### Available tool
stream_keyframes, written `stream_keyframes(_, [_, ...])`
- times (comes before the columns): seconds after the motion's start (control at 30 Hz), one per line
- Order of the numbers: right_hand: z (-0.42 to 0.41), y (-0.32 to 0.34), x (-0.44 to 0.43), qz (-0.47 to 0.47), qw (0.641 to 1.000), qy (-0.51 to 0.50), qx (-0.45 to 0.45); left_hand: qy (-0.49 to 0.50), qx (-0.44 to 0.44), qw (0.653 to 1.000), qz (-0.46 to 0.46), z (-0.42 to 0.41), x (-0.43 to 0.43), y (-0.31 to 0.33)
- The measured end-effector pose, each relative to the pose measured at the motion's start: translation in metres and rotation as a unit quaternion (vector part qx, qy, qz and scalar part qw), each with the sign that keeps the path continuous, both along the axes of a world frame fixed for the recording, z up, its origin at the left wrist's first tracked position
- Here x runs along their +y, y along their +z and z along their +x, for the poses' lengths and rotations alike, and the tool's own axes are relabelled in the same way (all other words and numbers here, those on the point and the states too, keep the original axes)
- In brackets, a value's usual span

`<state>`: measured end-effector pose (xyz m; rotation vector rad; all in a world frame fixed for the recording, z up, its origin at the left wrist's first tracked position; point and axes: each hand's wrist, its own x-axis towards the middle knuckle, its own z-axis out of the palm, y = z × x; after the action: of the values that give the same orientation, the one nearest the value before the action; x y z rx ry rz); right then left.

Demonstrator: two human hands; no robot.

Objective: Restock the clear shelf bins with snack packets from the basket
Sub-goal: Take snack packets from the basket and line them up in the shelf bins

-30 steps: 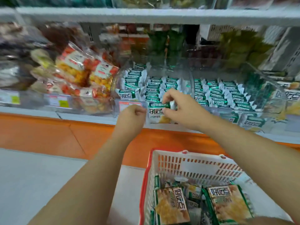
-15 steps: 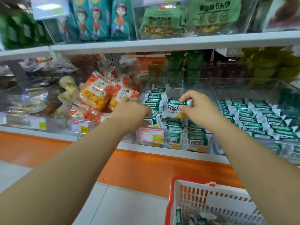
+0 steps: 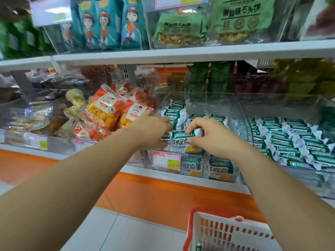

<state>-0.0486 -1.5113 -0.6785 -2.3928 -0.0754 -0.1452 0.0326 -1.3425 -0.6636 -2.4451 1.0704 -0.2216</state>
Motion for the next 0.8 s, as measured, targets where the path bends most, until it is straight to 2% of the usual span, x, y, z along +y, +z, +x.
stream_keyframes(0.1, [0.001, -0.003, 0.006, 0.022, 0.999, 0.005, -0.024, 0.000, 0.010, 1.000, -0.017, 0.006, 0.001, 0.007])
stream_keyframes(0.23, [0.005, -0.019, 0.025, 0.035, 0.998, -0.009, -0.052, -0.008, -0.005, 1.000, 0.002, 0.010, 0.002, 0.007])
stream_keyframes(0.43, [0.013, -0.037, 0.044, 0.048, 0.992, -0.029, -0.111, -0.017, 0.033, 0.998, -0.045, 0.027, 0.013, 0.009])
stream_keyframes(0.53, [0.015, -0.047, 0.052, 0.007, 0.992, -0.010, -0.122, -0.008, 0.065, 0.995, -0.074, 0.030, 0.016, 0.014])
stream_keyframes(0.67, [0.016, -0.049, 0.051, -0.046, 0.993, 0.023, -0.102, 0.001, 0.054, 0.987, -0.150, 0.021, 0.021, 0.012])
stream_keyframes(0.8, [0.017, -0.035, 0.035, 0.063, 0.994, -0.055, -0.071, 0.052, 0.097, 0.986, -0.128, -0.001, 0.022, -0.012])
